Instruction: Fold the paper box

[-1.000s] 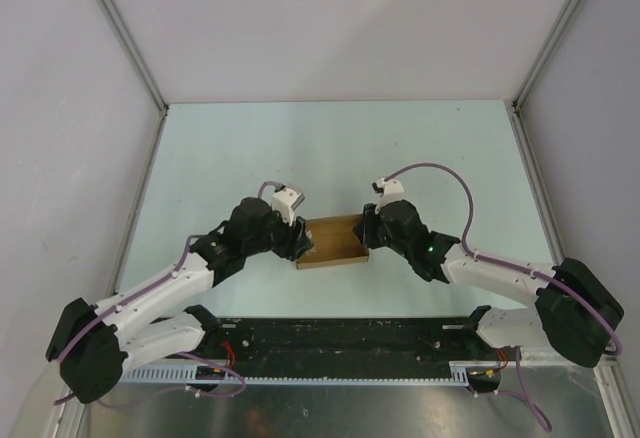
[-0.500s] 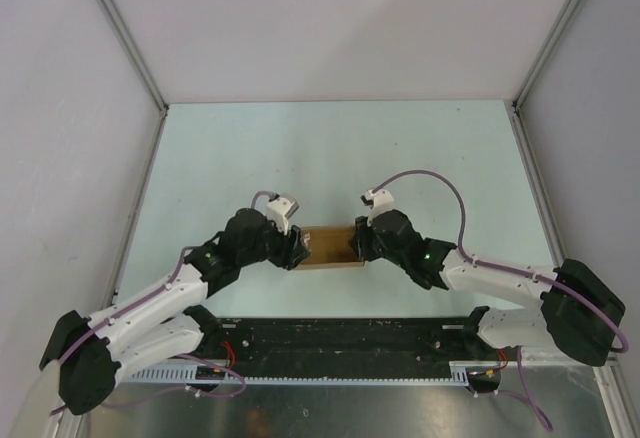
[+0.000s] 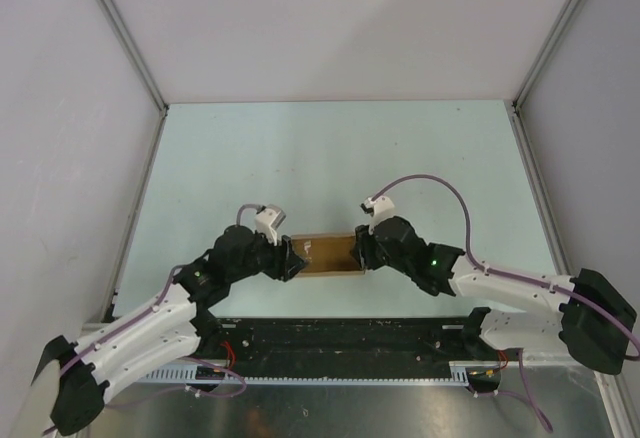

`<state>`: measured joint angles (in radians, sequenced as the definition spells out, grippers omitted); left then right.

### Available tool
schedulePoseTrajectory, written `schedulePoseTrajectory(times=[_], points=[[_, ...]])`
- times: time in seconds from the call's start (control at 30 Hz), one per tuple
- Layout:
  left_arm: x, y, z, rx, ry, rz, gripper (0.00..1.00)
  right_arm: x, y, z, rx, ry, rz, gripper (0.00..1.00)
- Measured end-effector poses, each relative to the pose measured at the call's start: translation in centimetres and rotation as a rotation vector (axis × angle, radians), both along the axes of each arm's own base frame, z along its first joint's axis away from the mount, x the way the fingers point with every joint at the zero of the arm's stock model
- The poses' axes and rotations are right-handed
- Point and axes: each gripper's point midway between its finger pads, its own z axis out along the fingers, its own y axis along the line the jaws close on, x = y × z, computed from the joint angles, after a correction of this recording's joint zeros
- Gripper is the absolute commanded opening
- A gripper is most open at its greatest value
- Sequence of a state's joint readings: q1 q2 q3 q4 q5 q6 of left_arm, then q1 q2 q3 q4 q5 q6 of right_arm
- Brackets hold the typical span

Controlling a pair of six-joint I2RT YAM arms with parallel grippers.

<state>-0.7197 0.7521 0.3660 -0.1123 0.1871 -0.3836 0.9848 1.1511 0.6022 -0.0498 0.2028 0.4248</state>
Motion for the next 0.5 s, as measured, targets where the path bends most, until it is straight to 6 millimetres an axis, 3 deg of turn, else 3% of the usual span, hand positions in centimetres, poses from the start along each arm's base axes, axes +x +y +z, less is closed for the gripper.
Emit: schedulePoseTrajectory(times=[0.33, 0.5], points=[[-0.9, 0.3, 0.3, -0.081, 0.031, 0.039, 0.59, -1.3, -1.3, -0.1, -0.013, 0.009, 0.011, 0.53], [-1.0, 0.2, 0.8, -0.114, 0.036, 0.051, 0.61, -1.6, -1.8, 0.9, 0.001, -0.005, 0.013, 0.62]])
